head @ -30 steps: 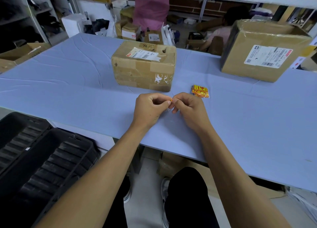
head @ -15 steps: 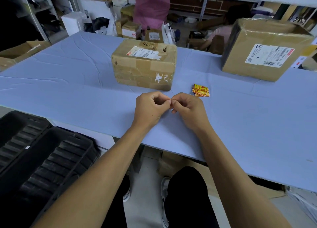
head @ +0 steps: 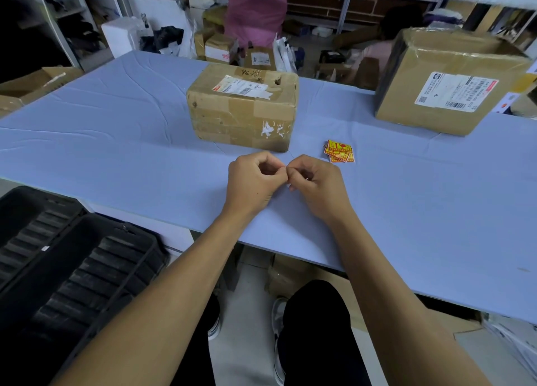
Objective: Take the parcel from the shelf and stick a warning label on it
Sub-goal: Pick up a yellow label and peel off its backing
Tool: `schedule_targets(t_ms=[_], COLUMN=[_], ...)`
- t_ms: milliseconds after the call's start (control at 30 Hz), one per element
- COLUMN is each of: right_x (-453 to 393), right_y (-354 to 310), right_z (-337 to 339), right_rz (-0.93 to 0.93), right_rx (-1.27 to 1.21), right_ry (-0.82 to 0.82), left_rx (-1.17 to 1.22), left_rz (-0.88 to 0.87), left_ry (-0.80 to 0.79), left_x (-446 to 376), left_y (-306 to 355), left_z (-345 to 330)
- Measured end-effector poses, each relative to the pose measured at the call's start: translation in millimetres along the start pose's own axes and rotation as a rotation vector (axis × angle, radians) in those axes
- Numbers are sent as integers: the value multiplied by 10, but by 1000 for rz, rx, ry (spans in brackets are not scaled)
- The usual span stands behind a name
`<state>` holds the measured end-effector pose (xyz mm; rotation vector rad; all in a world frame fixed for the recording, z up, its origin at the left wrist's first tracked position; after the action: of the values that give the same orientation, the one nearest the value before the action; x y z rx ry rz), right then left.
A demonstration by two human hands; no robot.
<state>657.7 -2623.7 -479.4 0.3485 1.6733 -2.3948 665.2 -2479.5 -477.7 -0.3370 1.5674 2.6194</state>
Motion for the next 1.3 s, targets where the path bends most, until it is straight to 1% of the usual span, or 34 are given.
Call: schedule_targets(t_ms=[333, 467, 667, 733, 833, 900, 967, 1067, 1200, 1300], right_x=[1, -3, 2, -8, -26, -31, -36, -42, -42, -25], right_y=[-11, 4, 3, 15, 11, -10, -10, 0, -1, -6], right_z=[12, 1, 2, 13, 49, 84, 104, 112, 80, 47], right_rz=[-1, -3, -1, -12, -46, -62, -74, -80, -65, -29], right_rx=[-9, 3, 10, -19, -161, -242, -293, -307, -300, -269], right_ry=[0, -6, 4, 9, 9, 25, 39, 52, 29, 32], left_rx=[19, -16, -5, 21, 112, 102, 92, 103, 89, 99], left_rz=[-41, -31, -34, -43, -76, -116, -130, -133, -135, -128], left_ry=[-3, 0, -5, -10, -79, -117, -116, -105, -75, -64], left_x=[10, 5, 2, -3, 1, 6, 2, -8, -18, -27], left_y=[21, 7, -1, -6, 24, 57, 62, 49, 31, 12], left_z=[14, -2, -5, -7, -37, -64, -74, -76, -68, -45])
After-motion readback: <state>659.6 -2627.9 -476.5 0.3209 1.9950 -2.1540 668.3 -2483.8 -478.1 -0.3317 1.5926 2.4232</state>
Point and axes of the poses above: each hand's wrist, its own x-axis away from the middle knuckle, its own z-axis out of the back of the hand, y = z × x, the point moved 6 cm from there along -x, towards the middle knuckle, and after that the axes turned 9 degrees about -x, right-handed, at the moved point
